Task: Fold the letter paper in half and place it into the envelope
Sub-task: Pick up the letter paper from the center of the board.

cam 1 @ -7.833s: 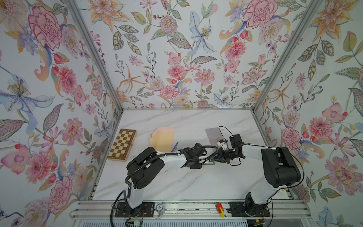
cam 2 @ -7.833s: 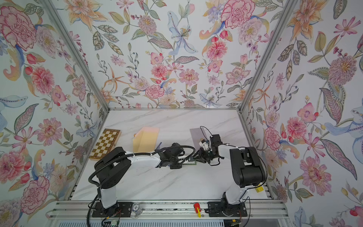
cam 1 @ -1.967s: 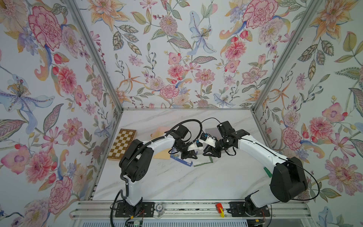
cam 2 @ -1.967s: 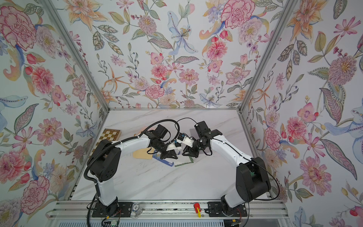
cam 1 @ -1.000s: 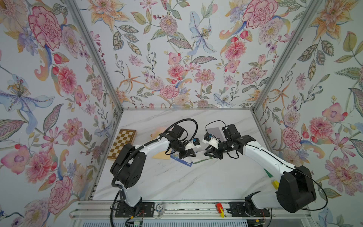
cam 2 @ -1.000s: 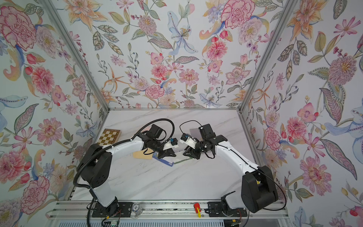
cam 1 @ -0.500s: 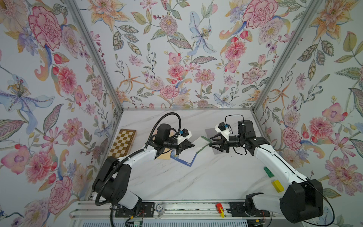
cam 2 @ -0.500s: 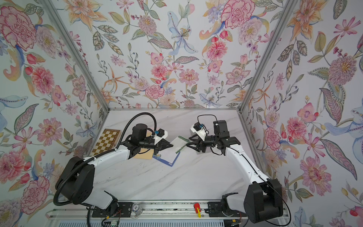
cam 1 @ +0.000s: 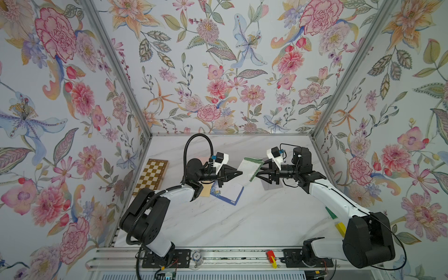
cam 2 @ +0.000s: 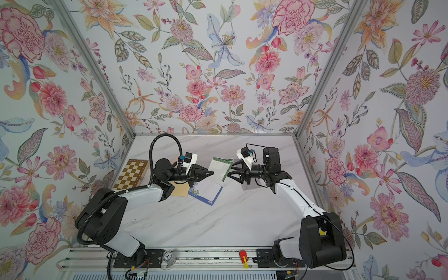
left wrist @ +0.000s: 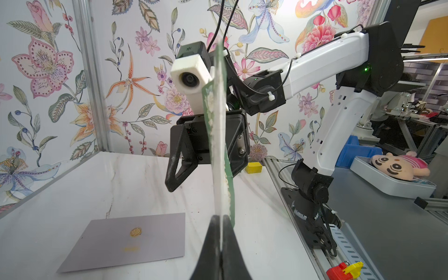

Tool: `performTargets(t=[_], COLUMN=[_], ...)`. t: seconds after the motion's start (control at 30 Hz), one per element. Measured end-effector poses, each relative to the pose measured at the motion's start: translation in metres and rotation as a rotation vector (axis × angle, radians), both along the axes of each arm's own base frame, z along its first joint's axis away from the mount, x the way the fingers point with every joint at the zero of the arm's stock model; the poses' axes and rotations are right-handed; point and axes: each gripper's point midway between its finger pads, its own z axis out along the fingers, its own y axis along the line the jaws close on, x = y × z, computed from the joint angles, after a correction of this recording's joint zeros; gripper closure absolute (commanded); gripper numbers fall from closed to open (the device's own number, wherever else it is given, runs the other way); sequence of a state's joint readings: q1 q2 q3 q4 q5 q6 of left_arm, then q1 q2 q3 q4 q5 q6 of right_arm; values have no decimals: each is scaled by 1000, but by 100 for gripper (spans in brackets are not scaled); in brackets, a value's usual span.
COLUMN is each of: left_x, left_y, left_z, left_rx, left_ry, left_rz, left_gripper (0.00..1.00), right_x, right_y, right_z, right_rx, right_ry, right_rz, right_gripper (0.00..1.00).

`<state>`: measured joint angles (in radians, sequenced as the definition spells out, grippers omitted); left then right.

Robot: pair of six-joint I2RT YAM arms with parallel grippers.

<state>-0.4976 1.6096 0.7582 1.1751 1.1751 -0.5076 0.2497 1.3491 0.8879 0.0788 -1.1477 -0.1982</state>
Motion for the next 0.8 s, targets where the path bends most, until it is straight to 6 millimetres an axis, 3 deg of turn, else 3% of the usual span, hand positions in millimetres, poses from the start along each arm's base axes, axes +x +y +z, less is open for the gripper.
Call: performTargets(t=[0.27,0.57,0.8], left_x=[-2,2,2], left_y=[2,11,14], left_z=[10,8,9], left_rx=[-33,-38,-40], left_ry=[-13,3,4], left_rz=[-5,16,23], left_gripper=[100,100,100], right_x=[-9,-8,-20], right_y=[14,2,0], right_z=[11,6,19], right_rx=[32,9,38], right_ry=[-31,-18,-13], right_rz=[53,11,34], right_gripper=[42,40,30])
